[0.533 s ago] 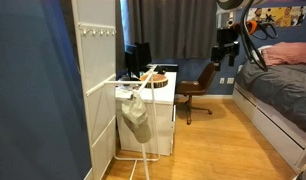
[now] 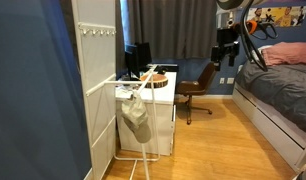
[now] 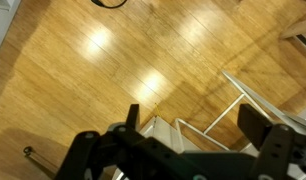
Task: Put the cap on top of the rack
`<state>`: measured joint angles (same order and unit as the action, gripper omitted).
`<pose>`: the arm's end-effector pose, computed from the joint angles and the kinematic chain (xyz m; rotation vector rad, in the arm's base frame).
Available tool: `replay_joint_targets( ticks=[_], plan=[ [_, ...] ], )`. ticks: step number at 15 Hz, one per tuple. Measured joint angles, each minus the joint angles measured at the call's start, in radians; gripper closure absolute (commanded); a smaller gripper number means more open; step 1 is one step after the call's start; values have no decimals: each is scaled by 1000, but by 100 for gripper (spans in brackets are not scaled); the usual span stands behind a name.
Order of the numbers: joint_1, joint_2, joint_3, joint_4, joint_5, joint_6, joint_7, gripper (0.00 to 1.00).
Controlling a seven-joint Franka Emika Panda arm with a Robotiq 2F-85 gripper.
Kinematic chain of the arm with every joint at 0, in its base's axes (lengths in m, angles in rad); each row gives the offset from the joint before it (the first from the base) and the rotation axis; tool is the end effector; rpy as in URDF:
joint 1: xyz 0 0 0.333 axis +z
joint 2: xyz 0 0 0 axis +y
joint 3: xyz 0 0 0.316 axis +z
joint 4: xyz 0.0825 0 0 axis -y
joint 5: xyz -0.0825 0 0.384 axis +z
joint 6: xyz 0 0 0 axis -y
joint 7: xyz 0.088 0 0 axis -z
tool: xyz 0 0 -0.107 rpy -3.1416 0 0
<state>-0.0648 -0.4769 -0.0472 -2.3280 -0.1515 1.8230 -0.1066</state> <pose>0.4013 -0.0594 0.5156 3.0195 0.0606 -0.0622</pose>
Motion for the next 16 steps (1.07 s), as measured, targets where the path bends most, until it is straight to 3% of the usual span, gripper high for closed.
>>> replay_joint_targets(
  ticks=[5, 11, 16],
  plan=[
    [10, 4, 22, 17, 10, -54, 55, 0],
    [115, 69, 223, 180, 81, -266, 376, 0],
    [201, 166, 334, 227, 88, -204, 447, 0]
  ],
)
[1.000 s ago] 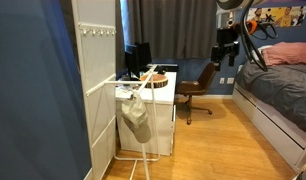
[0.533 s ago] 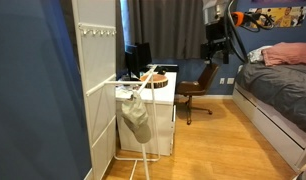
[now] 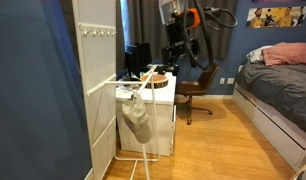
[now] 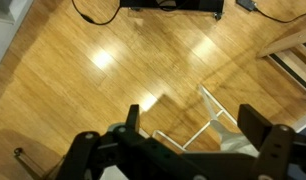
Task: Put the cap on top of the rack
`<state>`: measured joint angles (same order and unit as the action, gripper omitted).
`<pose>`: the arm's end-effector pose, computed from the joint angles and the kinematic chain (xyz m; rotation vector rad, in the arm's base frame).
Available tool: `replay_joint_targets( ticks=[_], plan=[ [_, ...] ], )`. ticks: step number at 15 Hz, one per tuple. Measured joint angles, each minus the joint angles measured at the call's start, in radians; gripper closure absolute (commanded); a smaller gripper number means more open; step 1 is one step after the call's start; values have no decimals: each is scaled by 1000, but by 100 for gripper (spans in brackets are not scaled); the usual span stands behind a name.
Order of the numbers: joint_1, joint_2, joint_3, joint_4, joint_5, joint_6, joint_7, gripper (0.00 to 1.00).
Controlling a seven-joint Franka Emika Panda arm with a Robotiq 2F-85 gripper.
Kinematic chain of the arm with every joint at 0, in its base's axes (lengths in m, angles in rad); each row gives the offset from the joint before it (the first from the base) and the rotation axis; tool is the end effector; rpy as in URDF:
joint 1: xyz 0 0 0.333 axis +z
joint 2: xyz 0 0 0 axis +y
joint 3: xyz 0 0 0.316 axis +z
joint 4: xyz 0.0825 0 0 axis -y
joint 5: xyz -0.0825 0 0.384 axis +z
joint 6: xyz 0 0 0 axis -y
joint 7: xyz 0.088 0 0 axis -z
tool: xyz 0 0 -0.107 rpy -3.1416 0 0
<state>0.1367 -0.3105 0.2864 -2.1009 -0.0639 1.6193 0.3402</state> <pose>0.4045 0.1873 0.5303 2.9286 0.1039 -0.1704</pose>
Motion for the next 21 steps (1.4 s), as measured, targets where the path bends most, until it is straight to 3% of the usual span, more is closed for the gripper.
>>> replay_joint_targets(
  ticks=[4, 11, 16, 21],
  plan=[
    [19, 42, 5, -75, -16, 187, -14, 0],
    [19, 46, -1, -81, -17, 201, -58, 0],
    [22, 96, -71, -123, 48, 382, -362, 0],
    [27, 138, -143, -216, 241, 601, -695, 0]
  ],
)
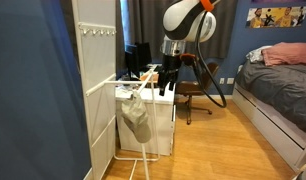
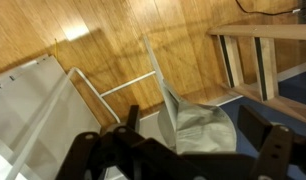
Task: Put the cap on top of the rack
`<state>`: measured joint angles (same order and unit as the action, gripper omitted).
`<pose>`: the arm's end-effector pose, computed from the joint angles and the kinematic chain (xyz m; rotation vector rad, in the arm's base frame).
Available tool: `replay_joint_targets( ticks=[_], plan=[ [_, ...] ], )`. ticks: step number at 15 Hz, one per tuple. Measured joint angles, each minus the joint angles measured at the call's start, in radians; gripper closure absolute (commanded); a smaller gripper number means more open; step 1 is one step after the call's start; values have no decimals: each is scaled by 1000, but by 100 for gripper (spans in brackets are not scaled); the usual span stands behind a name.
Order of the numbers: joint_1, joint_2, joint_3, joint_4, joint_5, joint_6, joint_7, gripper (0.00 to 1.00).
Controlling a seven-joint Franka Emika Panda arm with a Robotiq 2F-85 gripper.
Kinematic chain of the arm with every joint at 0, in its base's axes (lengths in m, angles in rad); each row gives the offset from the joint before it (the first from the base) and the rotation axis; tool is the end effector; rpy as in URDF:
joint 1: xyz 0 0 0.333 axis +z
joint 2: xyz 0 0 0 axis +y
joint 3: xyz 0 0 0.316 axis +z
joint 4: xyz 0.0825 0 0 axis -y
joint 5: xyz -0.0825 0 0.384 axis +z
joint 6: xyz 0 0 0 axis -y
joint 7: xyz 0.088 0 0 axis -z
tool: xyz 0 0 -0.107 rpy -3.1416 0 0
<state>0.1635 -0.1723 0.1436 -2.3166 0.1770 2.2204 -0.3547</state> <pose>0.4658 0.1547 0.4188 -2.9038 -0.8330 -0.1185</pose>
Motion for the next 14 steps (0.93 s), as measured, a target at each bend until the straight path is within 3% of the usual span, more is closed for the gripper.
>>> replay_joint_targets(
  ticks=[3, 9, 14],
  plan=[
    [23, 10, -19, -58, 138, 110, -179, 0],
    [31, 10, -24, -68, 157, 128, -221, 0],
    [66, 62, -24, -52, 268, 257, -432, 0]
  ],
)
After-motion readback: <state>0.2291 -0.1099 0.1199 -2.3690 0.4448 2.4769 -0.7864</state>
